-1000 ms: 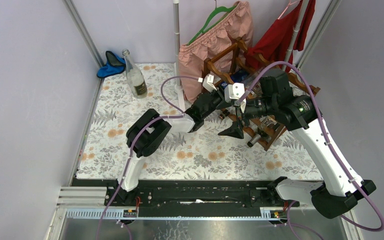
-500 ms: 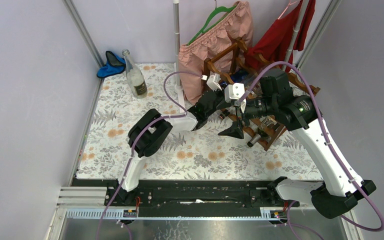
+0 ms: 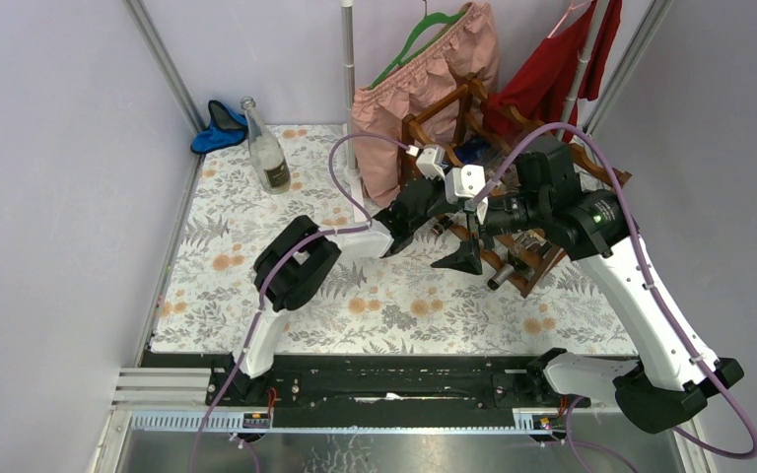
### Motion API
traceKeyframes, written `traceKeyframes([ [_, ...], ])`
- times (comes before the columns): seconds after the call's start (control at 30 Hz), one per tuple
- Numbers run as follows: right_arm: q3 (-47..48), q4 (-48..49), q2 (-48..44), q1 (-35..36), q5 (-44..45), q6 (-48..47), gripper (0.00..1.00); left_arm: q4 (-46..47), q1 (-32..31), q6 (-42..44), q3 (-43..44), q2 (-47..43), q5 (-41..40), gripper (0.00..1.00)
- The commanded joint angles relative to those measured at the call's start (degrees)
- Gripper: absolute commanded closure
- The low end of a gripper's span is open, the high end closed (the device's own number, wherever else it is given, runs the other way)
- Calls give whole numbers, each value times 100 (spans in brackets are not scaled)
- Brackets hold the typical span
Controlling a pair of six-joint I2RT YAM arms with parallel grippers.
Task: Put the wine bottle on the wine rack
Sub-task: Place the wine bottle in the wine rack.
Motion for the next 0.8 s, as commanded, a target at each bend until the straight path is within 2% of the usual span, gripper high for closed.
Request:
traceKeyframes([
  [0.0, -14, 12, -134, -53, -121, -43, 0, 166, -49, 698, 171, -148, -287, 87],
  [0.37, -44, -9, -178, -61, -138, -70, 0, -292, -49, 1446, 354, -167, -412, 83],
  [0.63, -43, -17, -182, -54, -151, -79, 0, -389, -6, 1639, 343, -160, -403, 76],
  [0.77, -46, -19, -179, -67, -167, -81, 0, -442, -5, 1759, 358, -154, -409, 69],
])
